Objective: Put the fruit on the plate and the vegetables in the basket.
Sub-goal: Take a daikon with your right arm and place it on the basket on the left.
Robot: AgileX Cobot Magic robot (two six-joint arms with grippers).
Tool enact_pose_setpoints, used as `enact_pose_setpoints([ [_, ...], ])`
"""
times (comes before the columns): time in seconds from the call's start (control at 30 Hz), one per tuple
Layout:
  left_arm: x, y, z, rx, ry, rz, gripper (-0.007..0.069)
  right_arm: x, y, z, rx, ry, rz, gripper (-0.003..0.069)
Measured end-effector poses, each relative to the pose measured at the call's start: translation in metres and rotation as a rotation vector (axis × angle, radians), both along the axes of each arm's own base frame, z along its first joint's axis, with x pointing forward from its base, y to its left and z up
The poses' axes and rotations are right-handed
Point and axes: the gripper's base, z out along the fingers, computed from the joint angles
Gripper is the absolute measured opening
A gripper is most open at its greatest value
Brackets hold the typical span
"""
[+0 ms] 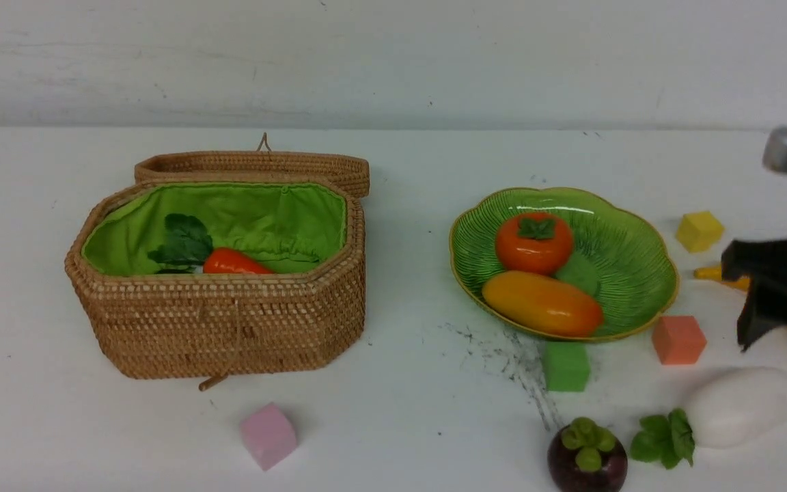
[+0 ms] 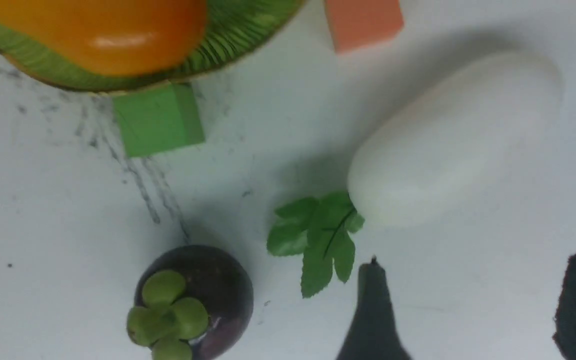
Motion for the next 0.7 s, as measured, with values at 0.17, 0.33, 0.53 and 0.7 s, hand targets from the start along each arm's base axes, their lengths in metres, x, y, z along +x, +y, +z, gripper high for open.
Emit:
enact_pose_setpoints([
  [0.17, 0.0, 0.0, 0.0, 0.0, 0.0, 0.0, 0.0236, -0.003, 0.002, -0.042, 0.07, 0.062, -0.179, 0.0481],
  [0.33, 0.0, 0.0, 0.0, 0.0, 0.0, 0.0, 0.0238, 0.006, 0.003, -0.053, 0.129, 0.043, -0.354, 0.0481],
  [0.53, 0.0, 0.0, 0.0, 0.0, 0.0, 0.0, 0.0238, 0.016, 0.001, -0.062, 0.153, 0.019, -0.467, 0.0481],
  [0.7, 0.0, 0.0, 0.0, 0.0, 0.001, 0.0, 0.0238, 0.017, -0.015, -0.065, 0.101, 0.018, -0.59, 0.0481],
])
